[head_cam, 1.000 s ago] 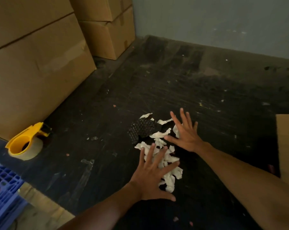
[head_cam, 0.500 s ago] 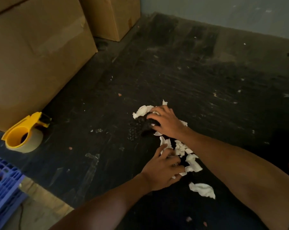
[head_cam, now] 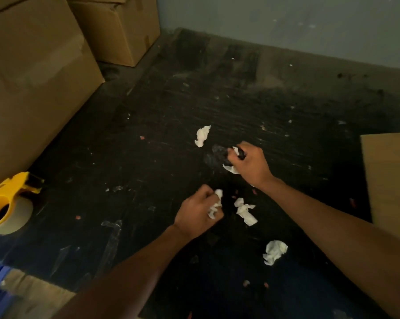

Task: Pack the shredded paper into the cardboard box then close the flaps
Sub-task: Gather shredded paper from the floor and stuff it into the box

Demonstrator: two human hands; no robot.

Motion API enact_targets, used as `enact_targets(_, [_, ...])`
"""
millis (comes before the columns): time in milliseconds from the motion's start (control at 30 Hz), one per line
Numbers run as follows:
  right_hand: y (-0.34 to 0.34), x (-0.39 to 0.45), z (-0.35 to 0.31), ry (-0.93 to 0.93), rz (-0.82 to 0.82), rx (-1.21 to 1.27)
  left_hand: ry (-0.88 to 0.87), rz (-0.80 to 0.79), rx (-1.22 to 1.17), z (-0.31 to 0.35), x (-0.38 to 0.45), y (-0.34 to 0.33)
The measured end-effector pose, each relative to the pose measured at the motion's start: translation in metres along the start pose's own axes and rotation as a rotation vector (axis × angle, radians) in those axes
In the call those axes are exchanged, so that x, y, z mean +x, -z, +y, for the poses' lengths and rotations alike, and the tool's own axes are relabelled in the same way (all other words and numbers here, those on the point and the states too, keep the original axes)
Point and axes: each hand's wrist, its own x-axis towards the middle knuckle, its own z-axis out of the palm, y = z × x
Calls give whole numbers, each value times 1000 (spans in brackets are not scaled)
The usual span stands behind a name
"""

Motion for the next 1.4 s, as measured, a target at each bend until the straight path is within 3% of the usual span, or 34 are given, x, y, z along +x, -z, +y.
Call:
enact_targets(67, [18, -27, 1, -3, 93, -5, 67, 40, 11, -1, 7, 10])
enact_targets(133, [26, -63, 10, 46, 60, -130, 127, 48, 57, -3, 18, 19])
enact_targets(233, [22, -110, 27, 183, -163, -411, 151, 60, 94, -9, 34, 23])
enact_targets(367, [-5, -129, 42, 197, -392, -682, 81, -171, 249, -18, 32, 13])
enact_targets(567, [-16, -124, 44, 87, -407, -759, 72, -275, 341, -22, 31, 7])
enact_targets(667, [-8, -102, 36, -22, -455, -619, 177, -376, 333, -23, 45, 9])
enact_targets(733, [6, -88, 30, -117, -421, -446, 249, -382, 306, -25, 54, 12])
enact_targets(833, [33, -84, 17, -153, -351, -317, 260, -269, 265, -31, 64, 25])
enact_targets(1000, [67, -115, 0, -148, -299, -429, 228, -153, 220, -37, 93, 54])
enact_targets(1133, [62, -175, 17, 140, -73, -642, 215, -89, 264, -34, 122, 61])
enact_targets(1233, [46, -211, 45, 150, -130, -759, 233, -149, 301, -39, 136, 53])
enact_targets(1400, [21, -238, 70, 62, -191, -883, 331, -422, 474, -61, 149, 31])
